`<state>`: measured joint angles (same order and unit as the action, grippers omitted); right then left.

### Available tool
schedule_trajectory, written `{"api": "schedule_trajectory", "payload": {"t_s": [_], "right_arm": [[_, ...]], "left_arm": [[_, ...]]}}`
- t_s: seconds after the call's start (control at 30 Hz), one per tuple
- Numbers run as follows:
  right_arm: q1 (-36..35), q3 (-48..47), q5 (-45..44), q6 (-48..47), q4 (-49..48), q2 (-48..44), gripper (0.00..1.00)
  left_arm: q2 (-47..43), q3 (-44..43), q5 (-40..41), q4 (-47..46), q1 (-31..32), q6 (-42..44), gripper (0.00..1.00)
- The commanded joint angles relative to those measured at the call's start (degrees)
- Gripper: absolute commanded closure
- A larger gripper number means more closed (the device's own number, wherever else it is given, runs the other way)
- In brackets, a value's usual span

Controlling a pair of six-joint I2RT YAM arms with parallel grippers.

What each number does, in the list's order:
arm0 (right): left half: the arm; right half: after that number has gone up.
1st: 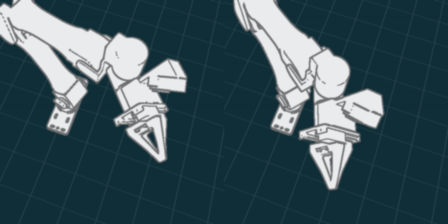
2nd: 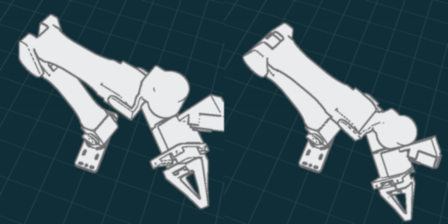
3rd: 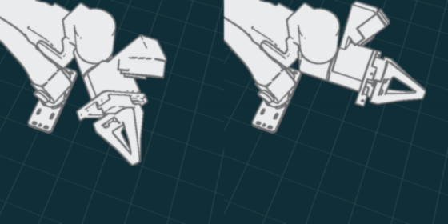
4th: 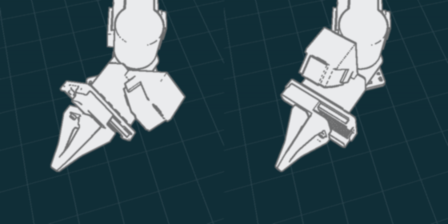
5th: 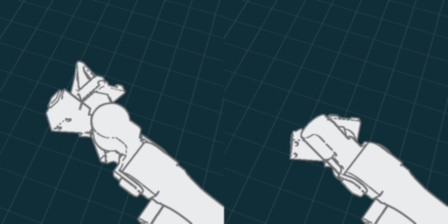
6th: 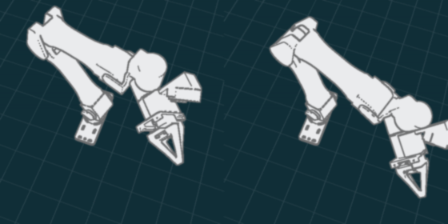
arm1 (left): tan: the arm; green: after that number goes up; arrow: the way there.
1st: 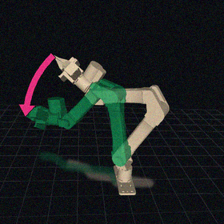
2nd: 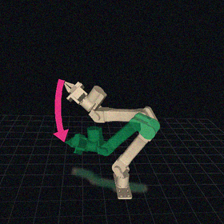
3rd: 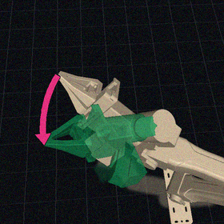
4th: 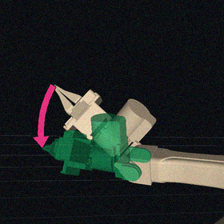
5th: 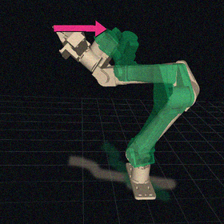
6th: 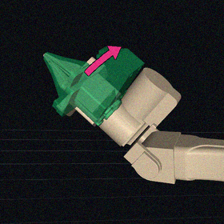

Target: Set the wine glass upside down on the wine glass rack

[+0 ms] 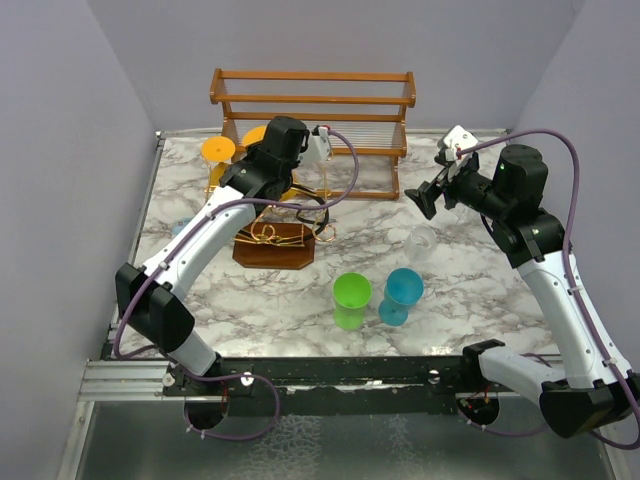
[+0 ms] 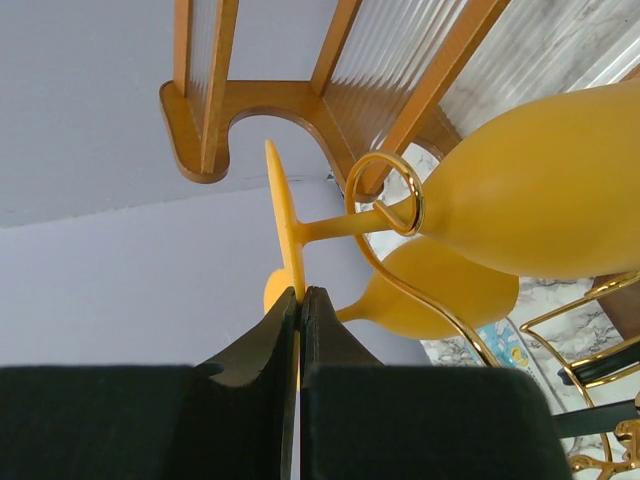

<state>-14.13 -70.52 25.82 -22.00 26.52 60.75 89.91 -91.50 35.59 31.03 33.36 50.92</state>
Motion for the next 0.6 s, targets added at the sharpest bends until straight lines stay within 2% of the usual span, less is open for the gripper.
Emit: {"api": "schedule_trajectory", "payload": {"t_s": [0.0,0.37,0.57], "right_arm": [[0.33,0.49,1.32,-0.57,-0.24,0.09,0.07],[0.33,0.56,1.18,-0.81,-0.24,0.07,0.07],[0.33,0.78,0.92,-0.93,-0.32,0.07,0.07]], "left_arm": [[1.49,-2.87,0.72,-2.39,-0.05,0.75,1.0],[4.92,-5.84,-0.64,-3.12,-0.1,2.68,1.0],[5.57,-7.45,-3.3,-0.06,0.05,1.48,1.0]]}}
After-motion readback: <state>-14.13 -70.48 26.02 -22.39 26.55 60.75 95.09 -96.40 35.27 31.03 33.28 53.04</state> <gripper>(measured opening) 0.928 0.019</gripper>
